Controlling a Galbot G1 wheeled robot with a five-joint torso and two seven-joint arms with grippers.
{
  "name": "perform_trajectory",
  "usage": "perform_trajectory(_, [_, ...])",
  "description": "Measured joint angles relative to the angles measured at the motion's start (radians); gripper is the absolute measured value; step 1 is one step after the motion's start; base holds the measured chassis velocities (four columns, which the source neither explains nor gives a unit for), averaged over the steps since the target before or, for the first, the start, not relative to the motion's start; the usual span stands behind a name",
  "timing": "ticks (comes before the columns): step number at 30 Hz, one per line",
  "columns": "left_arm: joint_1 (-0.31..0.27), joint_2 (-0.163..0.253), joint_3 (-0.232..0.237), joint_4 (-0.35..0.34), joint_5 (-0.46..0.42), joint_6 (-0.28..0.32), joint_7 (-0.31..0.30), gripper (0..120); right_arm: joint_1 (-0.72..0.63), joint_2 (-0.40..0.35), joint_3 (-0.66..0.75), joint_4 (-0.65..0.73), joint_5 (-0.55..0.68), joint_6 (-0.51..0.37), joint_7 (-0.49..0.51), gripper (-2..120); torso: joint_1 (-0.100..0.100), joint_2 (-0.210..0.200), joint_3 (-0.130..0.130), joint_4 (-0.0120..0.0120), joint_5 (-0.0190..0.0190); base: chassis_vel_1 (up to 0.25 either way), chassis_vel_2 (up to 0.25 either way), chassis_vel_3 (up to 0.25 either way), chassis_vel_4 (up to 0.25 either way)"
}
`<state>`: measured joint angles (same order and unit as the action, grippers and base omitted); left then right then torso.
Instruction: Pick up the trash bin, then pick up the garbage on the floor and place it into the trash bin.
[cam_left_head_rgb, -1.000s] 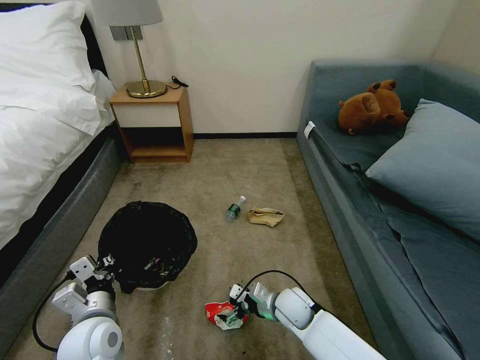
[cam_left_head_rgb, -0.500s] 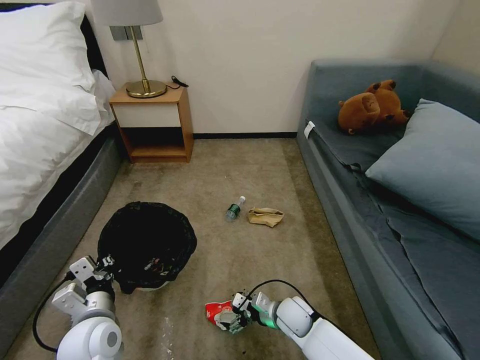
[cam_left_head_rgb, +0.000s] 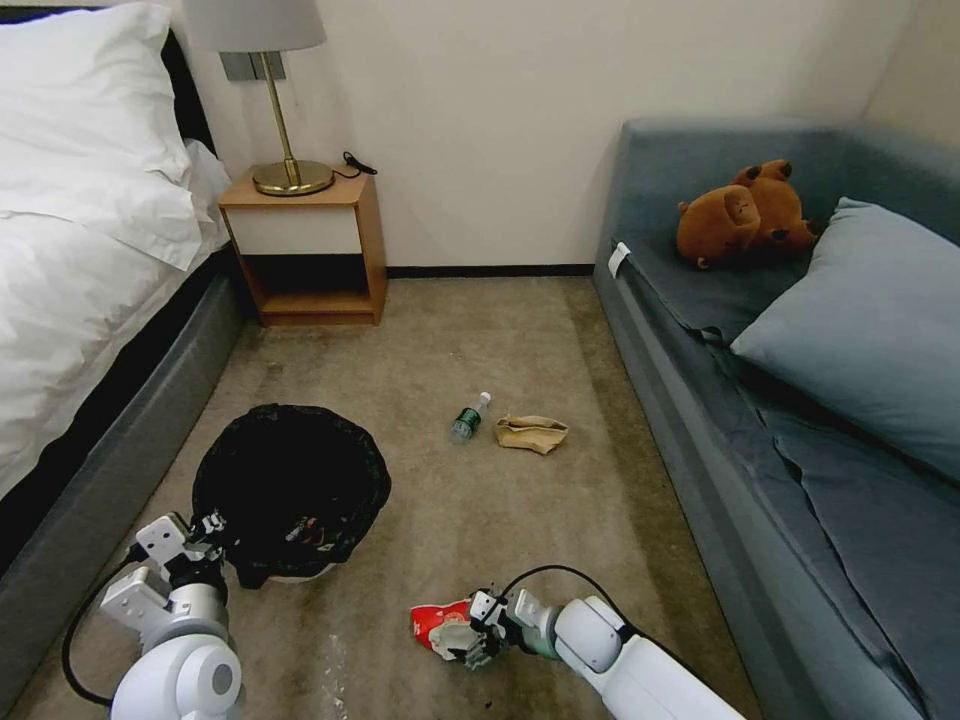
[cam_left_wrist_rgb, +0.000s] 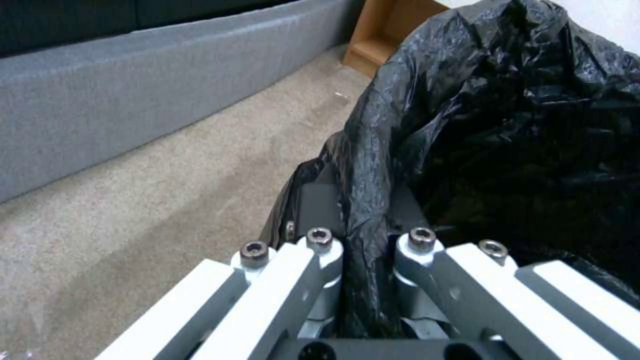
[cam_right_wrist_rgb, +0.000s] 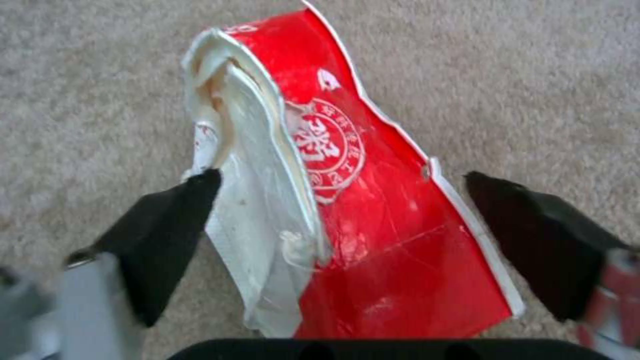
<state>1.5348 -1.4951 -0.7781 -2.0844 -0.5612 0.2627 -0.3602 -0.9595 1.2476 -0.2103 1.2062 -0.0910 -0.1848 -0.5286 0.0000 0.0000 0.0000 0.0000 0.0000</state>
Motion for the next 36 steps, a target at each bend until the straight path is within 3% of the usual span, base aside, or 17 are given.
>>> perform_trajectory(3, [-0.002, 0.000, 0.000, 0.001, 0.000, 0.000, -0.001, 4, 0.000, 0.000, 0.003, -0.005, -0.001, 0.002, -0.002, 85, 0.000, 0.000, 0.000, 0.0000, 0.0000, 0.000, 0.000, 0.000, 0.000])
perform_trajectory(9, [-0.006, 0.001, 0.003, 0.002, -0.004, 0.001, -0.003, 4, -0.008, -0.003, 0.016, -0.008, -0.005, 0.015, -0.017, 59, 0.000, 0.000, 0.000, 0.0000, 0.0000, 0.000, 0.000, 0.000, 0.000])
perform_trajectory(13, [-0.007, 0.001, 0.005, 0.002, -0.005, 0.002, -0.003, 4, -0.010, -0.003, 0.017, -0.007, -0.004, 0.016, -0.017, 51, 0.000, 0.000, 0.000, -0.0001, 0.0000, 0.000, 0.000, 0.000, 0.000])
perform_trajectory(15, [-0.008, 0.001, 0.006, 0.003, -0.005, 0.003, -0.004, 4, -0.013, -0.002, 0.017, -0.008, -0.004, 0.027, -0.018, 37, 0.000, 0.000, 0.000, 0.0000, 0.0000, 0.000, 0.000, 0.000, 0.000])
perform_trajectory(20, [-0.011, 0.002, 0.007, 0.003, -0.005, 0.004, -0.004, 4, -0.014, -0.002, 0.019, -0.008, -0.003, 0.035, -0.018, 25, 0.000, 0.000, 0.000, 0.0000, 0.0000, 0.000, 0.000, 0.000, 0.000])
perform_trajectory(21, [-0.012, 0.002, 0.008, 0.003, -0.005, 0.005, -0.004, 4, -0.015, -0.002, 0.021, -0.008, -0.002, 0.038, -0.017, 16, 0.000, 0.000, 0.000, 0.0000, 0.0000, 0.000, 0.000, 0.000, 0.000])
perform_trajectory(23, [-0.012, 0.002, 0.009, 0.003, -0.005, 0.005, -0.004, 4, -0.015, -0.002, 0.022, -0.008, -0.001, 0.039, -0.017, 13, 0.000, 0.000, 0.000, 0.0000, 0.0000, 0.000, 0.000, 0.000, 0.000])
perform_trajectory(24, [-0.013, 0.002, 0.010, 0.003, -0.005, 0.006, -0.004, 4, -0.015, -0.002, 0.022, -0.007, -0.001, 0.040, -0.015, 5, 0.000, 0.000, 0.000, 0.0000, 0.0000, 0.000, 0.000, 0.000, 0.000])
perform_trajectory(27, [-0.012, 0.002, 0.010, 0.003, -0.005, 0.006, -0.004, 4, -0.016, -0.001, 0.027, -0.006, 0.004, 0.060, -0.011, 0, 0.000, 0.000, 0.000, -0.0001, 0.0000, 0.000, 0.000, 0.000, 0.000])
perform_trajectory(36, [-0.013, 0.003, 0.009, 0.003, -0.005, 0.006, -0.004, 4, -0.018, 0.013, 0.066, 0.033, 0.032, 0.098, 0.023, 0, 0.000, 0.000, 0.000, 0.0000, 0.0000, 0.000, 0.000, 0.000, 0.000])
